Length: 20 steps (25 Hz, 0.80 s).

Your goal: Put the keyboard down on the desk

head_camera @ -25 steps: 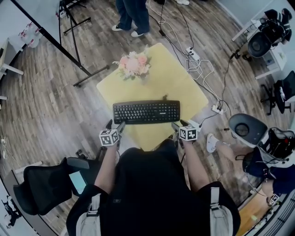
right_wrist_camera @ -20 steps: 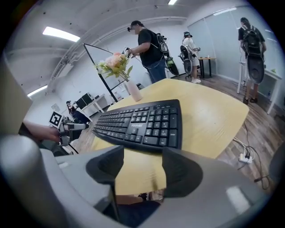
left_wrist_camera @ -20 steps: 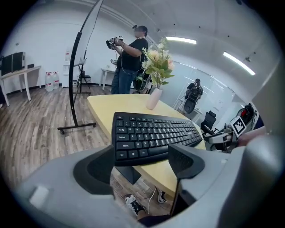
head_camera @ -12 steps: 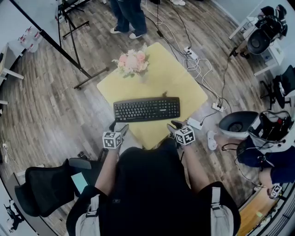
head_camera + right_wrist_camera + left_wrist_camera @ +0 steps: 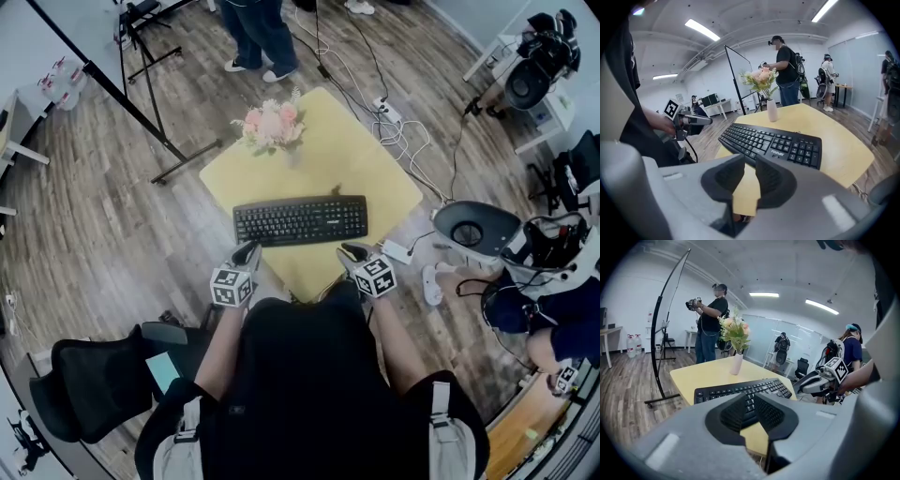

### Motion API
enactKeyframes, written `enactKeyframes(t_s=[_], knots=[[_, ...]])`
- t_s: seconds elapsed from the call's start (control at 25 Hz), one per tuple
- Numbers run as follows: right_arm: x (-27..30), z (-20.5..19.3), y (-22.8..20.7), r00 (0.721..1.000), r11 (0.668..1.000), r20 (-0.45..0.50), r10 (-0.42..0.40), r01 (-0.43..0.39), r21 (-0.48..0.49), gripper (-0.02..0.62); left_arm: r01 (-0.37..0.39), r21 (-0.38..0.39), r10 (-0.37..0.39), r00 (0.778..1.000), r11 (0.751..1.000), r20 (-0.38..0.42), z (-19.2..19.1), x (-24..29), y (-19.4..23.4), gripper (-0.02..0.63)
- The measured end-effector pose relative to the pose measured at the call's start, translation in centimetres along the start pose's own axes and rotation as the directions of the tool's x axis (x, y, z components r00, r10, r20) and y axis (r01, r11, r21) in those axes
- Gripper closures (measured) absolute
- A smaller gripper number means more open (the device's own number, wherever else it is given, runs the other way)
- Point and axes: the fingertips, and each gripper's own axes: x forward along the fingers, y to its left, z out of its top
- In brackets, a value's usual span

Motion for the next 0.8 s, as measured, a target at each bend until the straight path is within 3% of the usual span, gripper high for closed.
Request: enactKeyframes(t_s=[0.28, 0.8], knots=[[-0.5, 0.6, 1.0, 1.000, 0.999, -0.009, -0.003, 0.003, -0.039, 0.540, 0.087, 0.031, -0.086, 0.996, 0.996, -0.027, 0.0, -0.5, -1.3, 0.582], [-0.3, 1.1, 1.7, 0.999, 0.996, -0.029, 0.026, -0.028, -0.082, 0.560, 0.099, 0.022, -0.098, 0.995, 0.995, -0.032, -1.1, -1.8, -1.1, 0.595]])
